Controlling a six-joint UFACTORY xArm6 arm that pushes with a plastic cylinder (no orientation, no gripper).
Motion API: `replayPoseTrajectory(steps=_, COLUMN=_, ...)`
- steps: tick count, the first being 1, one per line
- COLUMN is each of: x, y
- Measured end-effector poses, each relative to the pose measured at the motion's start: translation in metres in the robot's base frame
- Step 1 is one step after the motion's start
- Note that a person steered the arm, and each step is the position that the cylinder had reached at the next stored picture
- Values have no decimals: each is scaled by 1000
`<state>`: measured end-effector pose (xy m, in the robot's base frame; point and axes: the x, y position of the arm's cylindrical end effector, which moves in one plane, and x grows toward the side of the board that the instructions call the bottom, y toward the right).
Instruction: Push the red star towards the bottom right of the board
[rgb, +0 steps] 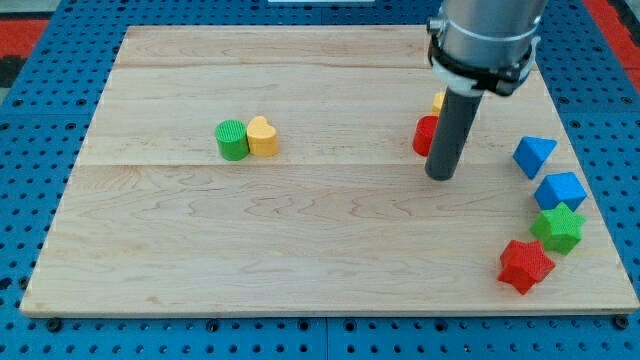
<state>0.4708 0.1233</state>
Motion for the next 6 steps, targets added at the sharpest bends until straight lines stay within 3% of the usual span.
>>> replayPoseTrajectory(steps=1, x=28, y=-45)
replayPoseTrajectory(steps=2, x=61, y=-54)
replayPoseTrajectory(steps=4, x=107, y=-29)
replayPoseTrajectory(steps=6, x=107, y=27)
